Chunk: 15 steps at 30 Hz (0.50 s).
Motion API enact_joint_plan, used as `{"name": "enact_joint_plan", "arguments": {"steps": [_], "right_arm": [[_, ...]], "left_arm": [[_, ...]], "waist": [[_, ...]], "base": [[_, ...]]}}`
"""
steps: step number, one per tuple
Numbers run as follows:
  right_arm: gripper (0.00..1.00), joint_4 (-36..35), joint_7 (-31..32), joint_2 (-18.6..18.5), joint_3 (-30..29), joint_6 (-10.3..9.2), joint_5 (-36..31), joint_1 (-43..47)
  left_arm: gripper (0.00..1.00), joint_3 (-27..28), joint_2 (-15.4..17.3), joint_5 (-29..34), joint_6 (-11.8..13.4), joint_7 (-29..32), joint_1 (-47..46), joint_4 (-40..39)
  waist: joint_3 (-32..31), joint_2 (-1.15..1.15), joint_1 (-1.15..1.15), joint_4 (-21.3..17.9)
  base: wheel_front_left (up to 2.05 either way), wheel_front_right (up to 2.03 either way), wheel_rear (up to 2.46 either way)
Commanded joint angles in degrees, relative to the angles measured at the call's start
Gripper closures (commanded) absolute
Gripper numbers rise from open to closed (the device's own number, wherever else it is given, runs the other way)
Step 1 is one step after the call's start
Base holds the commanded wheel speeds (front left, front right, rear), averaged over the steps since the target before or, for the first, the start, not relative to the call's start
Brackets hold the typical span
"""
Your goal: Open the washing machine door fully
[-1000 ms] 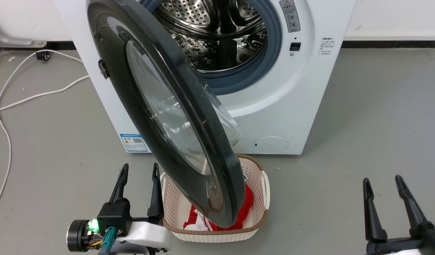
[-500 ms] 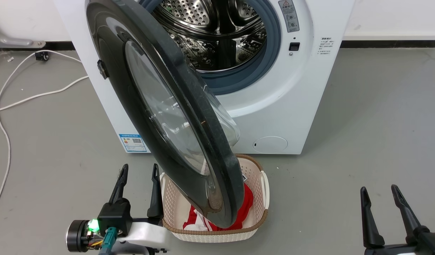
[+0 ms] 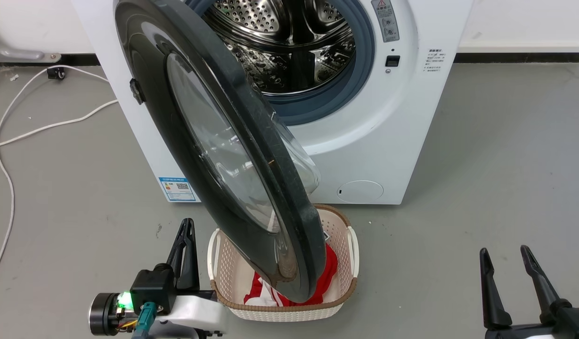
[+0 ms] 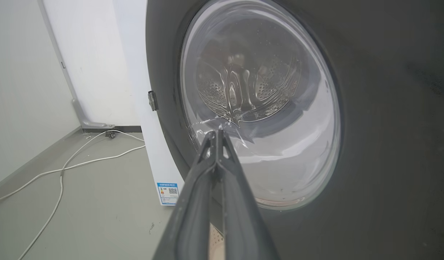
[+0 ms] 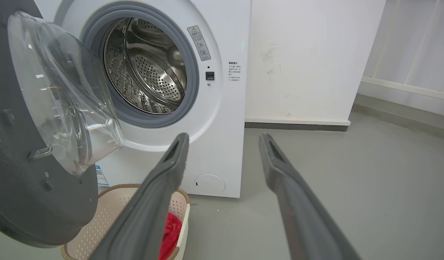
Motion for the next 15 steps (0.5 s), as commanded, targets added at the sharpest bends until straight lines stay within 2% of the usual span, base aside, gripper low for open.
{"name": "enact_joint_plan", "arguments": {"steps": [1, 8, 15], "right_arm": [[0.00, 0.2, -0.1, 0.2, -0.1, -0.04, 0.2, -0.4], [0.00, 0.3, 0.0, 0.2, -0.2, -0.04, 0.5, -0.5], [0.00, 0.3, 0.2, 0.2, -0.7, -0.04, 0.8, -0.8]], "left_arm": [[1.00, 0.0, 0.0, -0.1, 0.0, -0.2, -0.1, 0.2], [1.00, -0.1, 0.0, -0.2, 0.3, -0.2, -1.9, -3.3], [1.00, -0.5, 0.0, 1.3, 1.1, -0.1, -5.6, -16.3]], "waist": [[0.0, 0.00, 0.00, 0.1], [0.1, 0.00, 0.00, 0.3], [0.7, 0.00, 0.00, 0.8]], "base": [[0.00, 0.00, 0.00], [0.00, 0.00, 0.00], [0.00, 0.00, 0.00]]}}
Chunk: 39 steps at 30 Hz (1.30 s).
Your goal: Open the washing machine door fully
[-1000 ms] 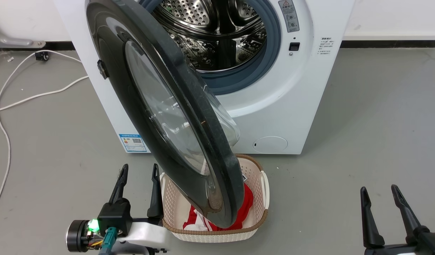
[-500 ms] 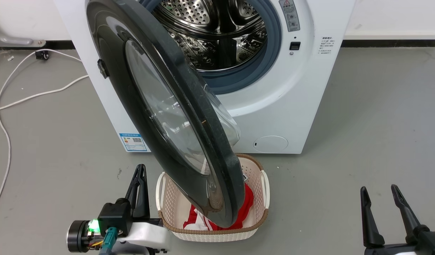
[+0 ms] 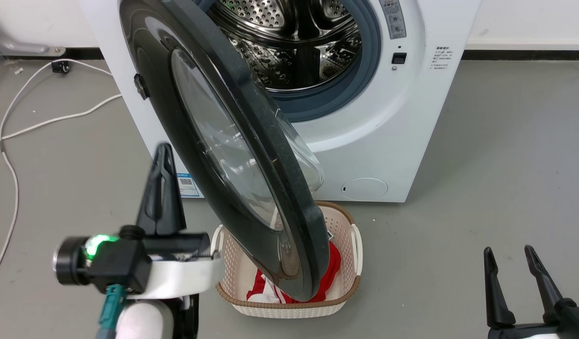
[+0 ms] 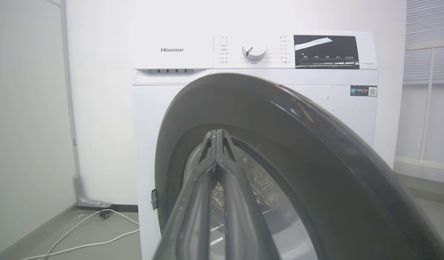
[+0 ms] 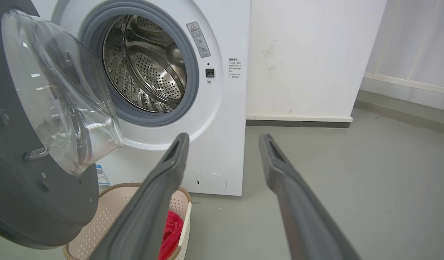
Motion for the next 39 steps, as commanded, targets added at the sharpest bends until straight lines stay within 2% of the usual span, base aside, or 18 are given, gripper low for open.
{"name": "enact_joint_plan", "arguments": {"steps": [1, 8, 16, 22, 31, 35, 39], "right_arm": [[0.00, -0.1, 0.2, 0.2, 0.0, -0.04, 0.0, -0.6], [0.00, -0.2, 0.3, 0.2, 0.1, -0.04, 0.2, -1.1], [0.00, 0.3, 0.3, 0.2, 0.3, -0.04, 0.5, -1.7], [0.00, 0.4, 0.3, 0.2, 0.2, -0.04, 0.7, -1.5], [0.00, 0.7, 0.7, 0.2, 0.3, -0.04, 1.0, -1.2], [0.00, 0.8, 0.8, 0.2, 0.5, -0.04, 1.1, -1.2], [0.00, 1.1, 0.9, 0.2, 0.6, -0.04, 1.1, -1.3]], "left_arm": [[1.00, -0.1, 0.0, 0.4, 0.3, -0.1, -1.0, -1.8], [1.00, -2.6, 0.0, 1.6, 0.2, -0.1, -6.5, -14.1], [1.00, -11.6, 0.0, 1.5, -1.2, -0.1, -12.9, -21.8], [1.00, -20.4, 0.0, -0.1, -3.8, 0.6, -11.9, -18.7], [1.00, -30.9, 0.6, -4.7, -7.9, 9.7, -5.7, -9.1], [1.00, -33.4, 1.6, -6.6, -8.4, 13.9, -1.8, -6.0], [1.00, -33.7, 2.8, -7.6, -7.7, 16.0, 0.7, -4.4]], "waist": [[0.1, 0.00, 0.00, 0.1], [0.6, 0.00, 0.00, 0.0], [1.0, 0.00, 0.00, -0.7], [1.0, 0.00, 0.00, -0.9], [1.1, 0.00, 0.00, -0.9], [1.3, 0.00, 0.00, -1.0], [1.4, 0.00, 0.00, -1.2]], "base": [[0.00, 0.00, 0.00], [0.00, 0.00, 0.00], [0.00, 0.00, 0.00], [0.00, 0.00, 0.00], [0.00, 0.00, 0.00], [0.00, 0.00, 0.00], [0.00, 0.00, 0.00]]}}
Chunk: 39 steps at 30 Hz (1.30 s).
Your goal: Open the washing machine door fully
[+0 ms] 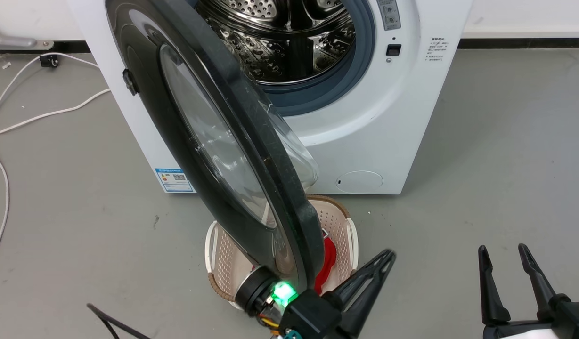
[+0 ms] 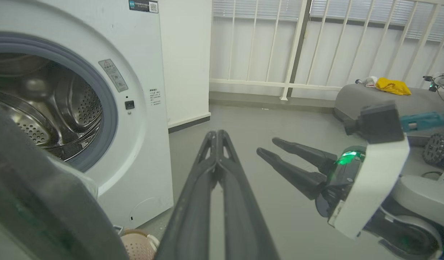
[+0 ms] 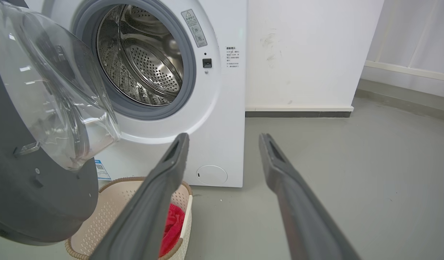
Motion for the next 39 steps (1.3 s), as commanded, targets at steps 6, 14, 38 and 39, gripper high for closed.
{"name": "enact_joint_plan", "arguments": {"steps": [6, 14, 38, 39], "right_arm": [[0.00, 0.5, 0.0, 0.2, 0.3, -0.04, 0.6, -0.5], [0.00, 0.7, 0.2, 0.2, 0.7, -0.04, 1.1, -0.9], [0.00, 2.5, 0.2, 0.2, 1.1, -0.04, 2.0, -2.1], [0.00, 2.5, 0.2, 0.2, 1.0, -0.04, 2.1, -2.1]], "left_arm": [[1.00, 0.6, 0.8, -0.9, 0.8, -0.3, 1.8, 3.0], [1.00, 2.9, -0.9, -1.9, 3.1, -4.6, -1.6, 9.7], [1.00, 5.5, -1.9, -6.8, 11.1, -12.3, -8.3, 21.7], [1.00, 5.5, -1.7, -6.8, 11.3, -12.4, -7.7, 21.3]], "waist": [[0.2, 0.00, 0.00, -0.3], [0.5, 0.00, 0.00, -1.1], [1.4, 0.00, 0.00, -1.5], [1.4, 0.00, 0.00, -1.4]], "base": [[0.00, 0.00, 0.00], [0.00, 0.00, 0.00], [0.00, 0.00, 0.00], [0.00, 0.00, 0.00]]}}
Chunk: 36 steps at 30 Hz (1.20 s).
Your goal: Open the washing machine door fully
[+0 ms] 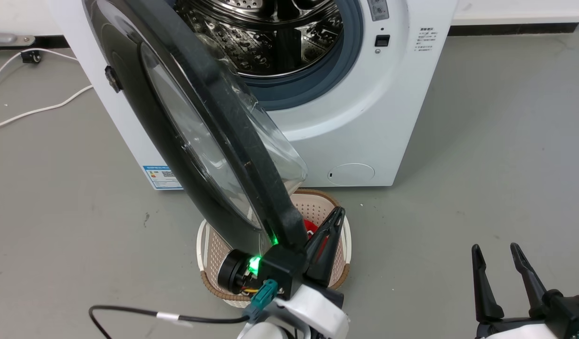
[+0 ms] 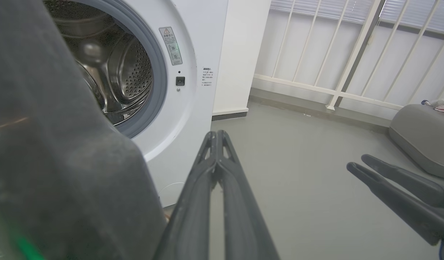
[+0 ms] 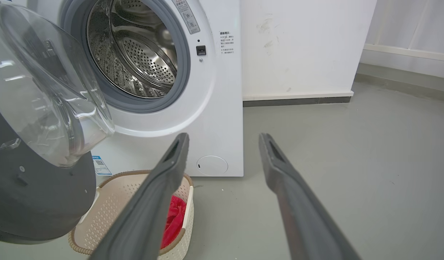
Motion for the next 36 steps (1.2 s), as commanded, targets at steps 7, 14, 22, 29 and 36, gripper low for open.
{"name": "enact_joint_plan", "arguments": {"steps": [7, 14, 22, 29, 36], "right_arm": [[0.00, 0.0, 0.1, 0.2, -0.5, -0.04, 0.4, -0.2], [0.00, -0.3, 0.3, 0.2, -0.4, -0.04, 0.7, 0.7], [0.00, -1.1, 0.9, 0.2, -0.7, -0.04, 0.4, 1.0], [0.00, -1.9, 1.5, 0.1, -0.7, -0.04, 0.1, 1.3], [0.00, -2.6, 2.1, 0.2, -0.9, -0.04, 0.0, 1.9]], "left_arm": [[1.00, 1.6, 2.7, -0.5, 3.2, 0.2, 5.1, -3.5], [1.00, 1.6, 3.9, -0.3, 5.0, 0.5, 8.5, -7.8], [1.00, 2.0, 4.6, -0.1, 7.6, 0.1, 11.8, -11.8], [1.00, 2.3, 4.9, 0.0, 8.9, -0.5, 13.5, -13.8], [1.00, 3.4, 5.6, 0.0, 10.4, -1.0, 14.8, -15.1]], "waist": [[-0.5, 0.00, 0.00, 1.8], [-0.7, 0.00, 0.00, 5.4], [-0.5, 0.00, 0.00, 12.8], [-0.2, 0.00, 0.00, 19.3], [0.1, 0.00, 0.00, 24.8]], "base": [[0.00, 0.00, 0.00], [0.00, 0.00, 0.00], [0.00, 0.00, 0.00], [0.00, 0.00, 0.00], [0.00, 0.00, 0.00]]}}
